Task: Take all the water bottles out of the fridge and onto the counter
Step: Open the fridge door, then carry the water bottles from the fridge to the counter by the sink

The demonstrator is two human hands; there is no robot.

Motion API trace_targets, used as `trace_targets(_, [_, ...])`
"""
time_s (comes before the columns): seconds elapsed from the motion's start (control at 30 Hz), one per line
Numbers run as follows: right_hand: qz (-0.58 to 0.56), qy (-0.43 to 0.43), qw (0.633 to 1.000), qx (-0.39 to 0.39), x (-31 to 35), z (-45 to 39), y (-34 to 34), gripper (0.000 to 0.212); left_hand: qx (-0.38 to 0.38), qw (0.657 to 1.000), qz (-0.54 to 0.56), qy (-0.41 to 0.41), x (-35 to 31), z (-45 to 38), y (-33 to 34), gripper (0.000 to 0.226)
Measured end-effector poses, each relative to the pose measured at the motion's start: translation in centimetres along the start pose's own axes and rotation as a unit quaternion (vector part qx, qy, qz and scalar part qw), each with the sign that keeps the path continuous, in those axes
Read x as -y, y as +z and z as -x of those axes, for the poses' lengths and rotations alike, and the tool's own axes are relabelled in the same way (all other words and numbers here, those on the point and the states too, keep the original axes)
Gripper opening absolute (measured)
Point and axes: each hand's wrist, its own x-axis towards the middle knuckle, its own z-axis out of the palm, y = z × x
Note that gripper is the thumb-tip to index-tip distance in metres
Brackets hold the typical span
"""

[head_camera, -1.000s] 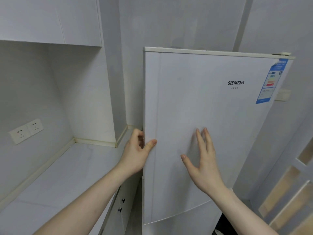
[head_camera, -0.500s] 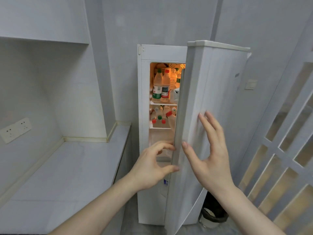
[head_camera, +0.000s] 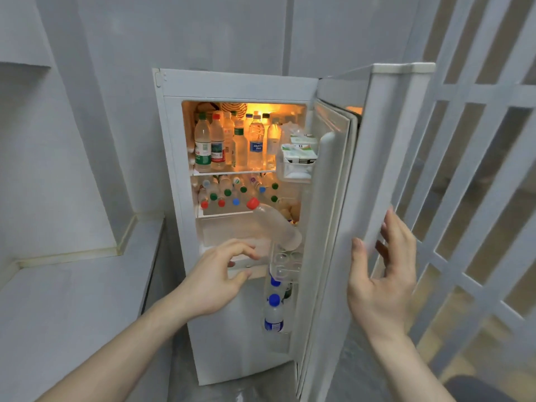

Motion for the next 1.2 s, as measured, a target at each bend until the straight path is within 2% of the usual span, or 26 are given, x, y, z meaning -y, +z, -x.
trace_targets(0.13, [0.041,-0.006,0.998,-0.053,-1.1,-0.8,-2.7,0.056,0.013,1.0,-0.002,0.015,-0.6,-0.9,1.3,0.029])
trace_targets(0.23, [0.074,-0.061,0.991,-0.093,-1.0,-0.8,-4.4,0.047,0.02,1.0,-0.004,0.014,-0.7,-1.5,2.1,0.029])
trace_targets(0.33, [0.089,-0.123,0.986,-0.066,-0.6,-0.3,-5.0,0.036,0.027,1.0,-0.006,0.013,-0.8,-2.0,2.6,0.031])
trace_targets(0.4, [0.078,-0.124,0.989,-0.003,-1.0,-0.1,-4.5,0.035,0.032,0.999,-0.006,0.011,-0.9,-2.3,2.9,0.032])
trace_targets(0.53, [0.073,0.006,0.98,0.183,-3.7,-0.4,-2.5,0.046,0.035,0.999,0.003,0.009,-1.5,-2.6,3.3,0.032])
trace_targets(0.6, [0.098,0.055,0.967,0.231,-5.8,-0.8,-1.5,0.052,0.038,0.999,0.001,0.009,-1.6,-2.6,3.4,0.032])
trace_targets(0.83, [0.177,0.167,0.916,0.321,-12.5,-3.8,0.9,0.08,0.044,0.999,-0.01,-0.004,-0.9,-2.5,2.9,0.031])
trace_targets(0.97, [0.194,0.218,0.894,0.34,-15.5,-4.8,0.9,0.076,0.047,0.999,-0.013,-0.009,-0.5,-3.0,2.9,0.03])
trace_targets(1.2, [0.211,0.224,0.889,0.34,-17.8,-5.7,-0.7,0.072,0.061,0.998,0.004,-0.002,-0.6,-4.8,5.5,0.028])
